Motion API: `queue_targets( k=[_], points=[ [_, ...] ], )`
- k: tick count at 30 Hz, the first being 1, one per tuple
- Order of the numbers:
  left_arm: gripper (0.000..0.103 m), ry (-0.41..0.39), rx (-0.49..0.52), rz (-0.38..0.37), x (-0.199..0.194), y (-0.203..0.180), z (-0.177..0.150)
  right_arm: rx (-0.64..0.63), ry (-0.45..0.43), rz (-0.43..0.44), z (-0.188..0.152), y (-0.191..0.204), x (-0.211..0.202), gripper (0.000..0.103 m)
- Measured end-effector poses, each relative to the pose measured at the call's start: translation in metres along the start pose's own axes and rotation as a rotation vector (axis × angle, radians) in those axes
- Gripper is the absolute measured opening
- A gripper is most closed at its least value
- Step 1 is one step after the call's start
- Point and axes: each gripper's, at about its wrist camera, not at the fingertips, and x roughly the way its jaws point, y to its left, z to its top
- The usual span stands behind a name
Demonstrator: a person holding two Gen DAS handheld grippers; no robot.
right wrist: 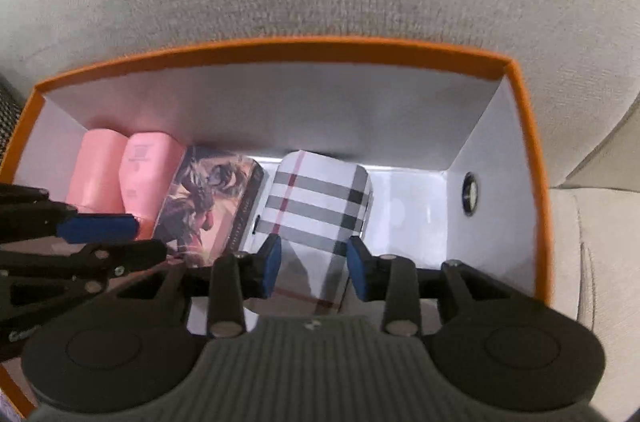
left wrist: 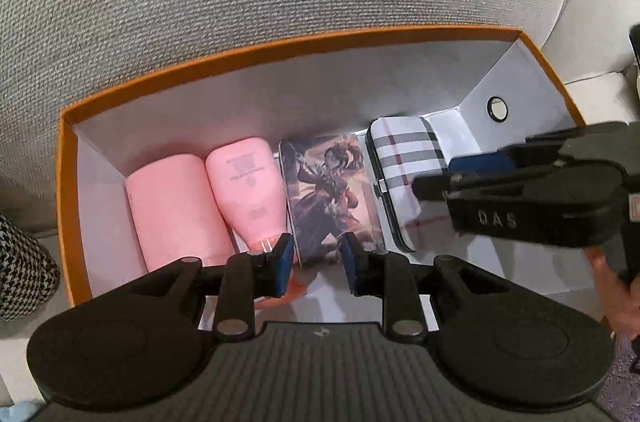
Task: Organize rigid objects
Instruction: 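Open both grippers to set the two items beside the pink bottle, then withdraw both tools from the box back toward the pile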
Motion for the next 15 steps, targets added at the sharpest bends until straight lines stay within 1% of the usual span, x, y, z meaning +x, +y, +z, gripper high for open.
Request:
queue_targets(
  k=[5,8,10,13,14,15],
  points=[
    [0.029,0.021,0.034,-0.016,0.005,-0.002,-0.002,-0.058,-0.011,0.002,0.009,0.005,0.007,0.038],
    [0.029,0.038,0.04,-0.014,0.014,-0.005,0.002,-0.057,-0.018,0.034,0.012,0.005,0.013,0.038],
    [0.03,0.044,0.038,-0.004,0.021,-0.008,0.006,-0.045,-0.018,0.061,0.009,-0.005,0.011,0.038],
    [0.034,0.052,0.027,-0.011,0.031,-0.015,0.01,-0.034,-0.024,0.069,0.011,-0.006,0.01,0.038],
    [0.04,0.059,0.017,-0.024,0.034,-0.016,0.012,-0.035,-0.025,0.072,0.011,-0.006,0.01,0.038],
    [0.043,0.06,0.008,-0.033,0.041,-0.02,0.013,-0.037,-0.027,0.075,0.011,-0.006,0.01,0.038]
  ],
)
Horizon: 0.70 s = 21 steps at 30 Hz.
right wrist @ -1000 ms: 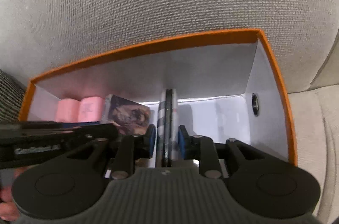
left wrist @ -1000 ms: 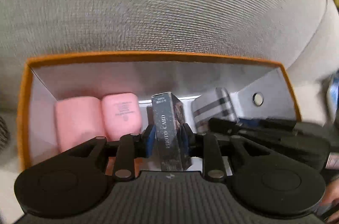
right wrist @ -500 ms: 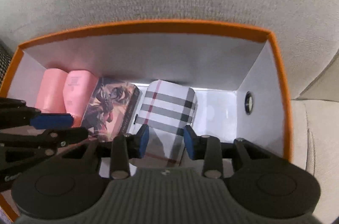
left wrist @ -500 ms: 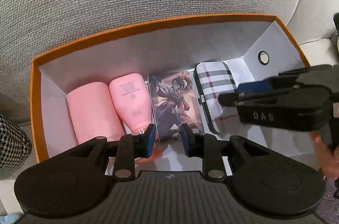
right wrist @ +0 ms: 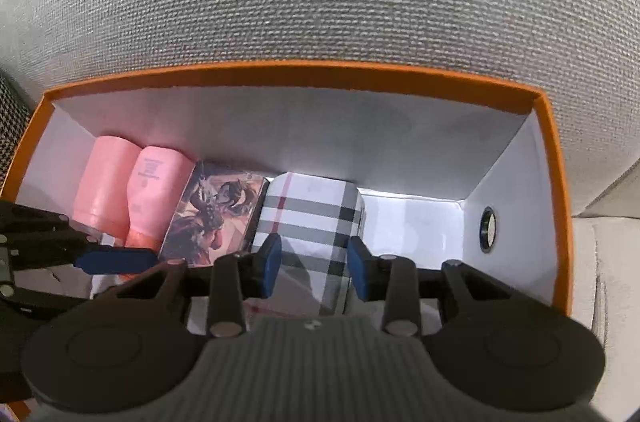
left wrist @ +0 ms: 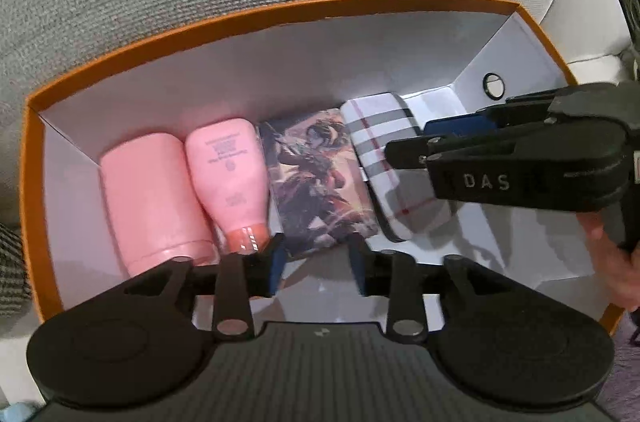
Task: Organize rigid objects
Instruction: 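Withdraw both tools from the box back toward the pile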
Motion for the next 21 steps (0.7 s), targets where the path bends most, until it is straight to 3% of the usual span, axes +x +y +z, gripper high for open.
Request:
queue_targets(
  k=[9,14,21],
  points=[
    [0.043,-0.014,-0.051,-0.056,-0.001,0.003,-0.002,0.016,-0.002,-0.014,-0.006,-0.002,-0.014,0.039],
    [0.041,-0.016,0.005,0.006,0.006,0.0,-0.005,-0.025,0.036,-0.052,-0.012,0.005,-0.012,0.051],
    [0.041,-0.06,0.037,-0.012,0.003,0.001,-0.009,0.067,0.012,-0.027,-0.012,-0.001,-0.008,0.044]
  ],
)
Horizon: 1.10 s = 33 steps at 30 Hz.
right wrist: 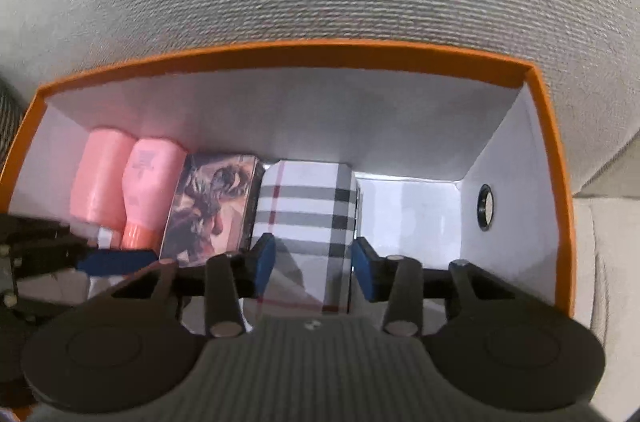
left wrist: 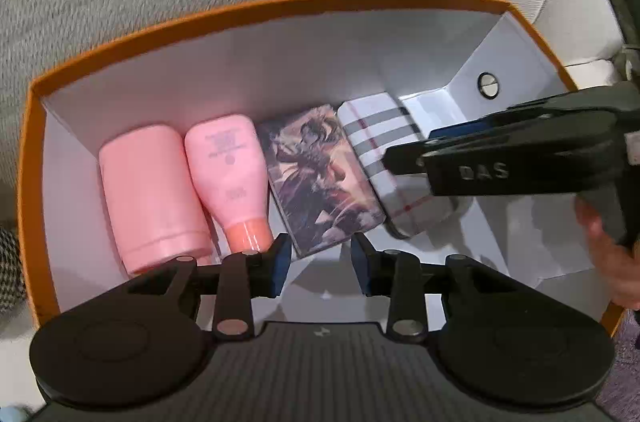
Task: Organize rigid objects
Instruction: 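Withdraw both tools from the box back toward the pile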
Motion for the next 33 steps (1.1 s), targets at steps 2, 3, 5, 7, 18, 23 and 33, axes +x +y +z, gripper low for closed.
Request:
queue_targets(
  k=[2,3,5,7,18,23,33],
  points=[
    [0.041,-0.011,0.015,0.005,-0.003,-0.002,0.001,0.016,-0.007,-0.006,-0.001,0.0,0.001,0.044],
    [0.041,-0.017,0.016,0.008,-0.005,-0.003,0.001,0.014,-0.009,-0.008,0.0,0.001,0.001,0.044],
    [0.041,-0.041,0.016,0.007,-0.01,-0.004,0.001,0.008,-0.011,-0.008,-0.002,0.002,0.0,0.044],
    [0.041,-0.078,0.014,-0.005,-0.02,-0.007,-0.002,-0.002,-0.022,-0.006,-0.001,0.004,-0.006,0.043],
    [0.041,-0.314,-0.022,-0.107,-0.105,-0.025,-0.048,-0.093,-0.234,0.046,-0.051,0.029,-0.103,0.043],
    [0.041,-0.385,0.009,-0.117,-0.139,-0.036,-0.082,-0.085,-0.329,0.08,-0.086,0.034,-0.144,0.043],
    [0.041,-0.329,-0.056,-0.152,-0.144,-0.046,-0.164,0.0,-0.379,0.15,-0.186,0.034,-0.166,0.043]
  ],
)
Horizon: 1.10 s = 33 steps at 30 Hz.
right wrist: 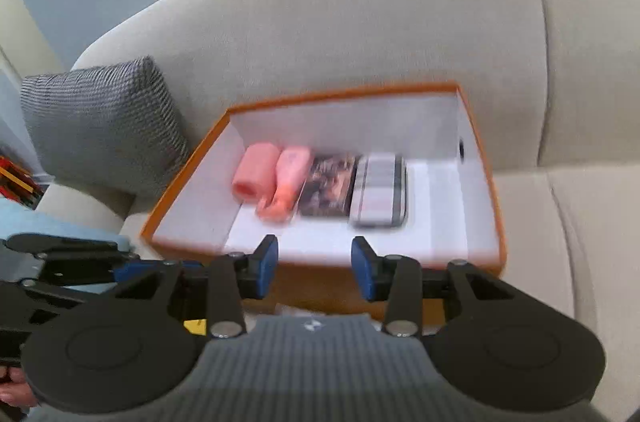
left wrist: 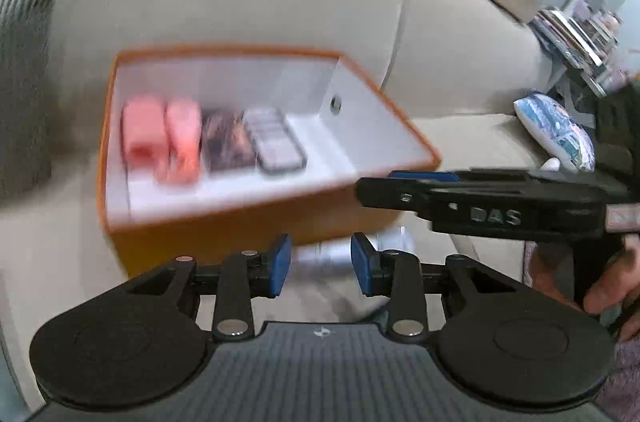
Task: Organize rigid objects
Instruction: 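Withdraw both tools from the box back toward the pile, then grasp the brown square gift box with the left gripper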
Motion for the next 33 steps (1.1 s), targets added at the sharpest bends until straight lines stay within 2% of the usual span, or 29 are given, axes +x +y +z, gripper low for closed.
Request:
queue_targets(
  k=[5,8,11,13,15,18,21,27,28,30,33],
  points=[
    [0.041,0.064,-0.11,-0.008,-0.012,0.006,-0.049,0.094,0.092,0.029,-0.065,-0.003,0.004,0.044],
    [0.041,0.118,-0.143,0.017,-0.01,0.006,-0.074,0.144,0.167,0.036,-0.103,-0.004,0.006,0.044],
    [0.041,0.174,-0.17,0.062,-0.006,0.005,-0.097,0.109,0.207,0.009,-0.126,0.003,0.002,0.044],
    [0.041,0.193,-0.186,0.058,-0.004,0.005,-0.109,0.091,0.204,-0.011,-0.138,0.004,0.0,0.044],
    [0.052,0.197,-0.206,0.074,-0.002,0.003,-0.123,0.097,0.209,-0.006,-0.145,0.002,-0.001,0.044],
    [0.06,0.209,-0.239,0.092,-0.002,0.001,-0.136,0.111,0.226,0.002,-0.154,0.0,-0.002,0.05],
    [0.064,0.222,-0.263,0.059,-0.002,0.001,-0.142,0.117,0.23,0.016,-0.164,0.001,0.001,0.05],
    [0.064,0.222,-0.334,0.022,0.01,0.003,-0.152,0.125,0.199,-0.001,-0.168,-0.002,-0.005,0.048],
    [0.064,0.219,-0.352,0.023,0.012,0.002,-0.152,0.124,0.2,-0.014,-0.17,-0.003,-0.006,0.045],
    [0.073,0.209,-0.355,0.051,0.016,-0.003,-0.151,0.12,0.212,-0.041,-0.173,-0.004,-0.006,0.041],
    [0.079,0.195,-0.362,0.082,0.02,-0.008,-0.148,0.126,0.241,-0.036,-0.179,-0.007,-0.002,0.035]
  ],
)
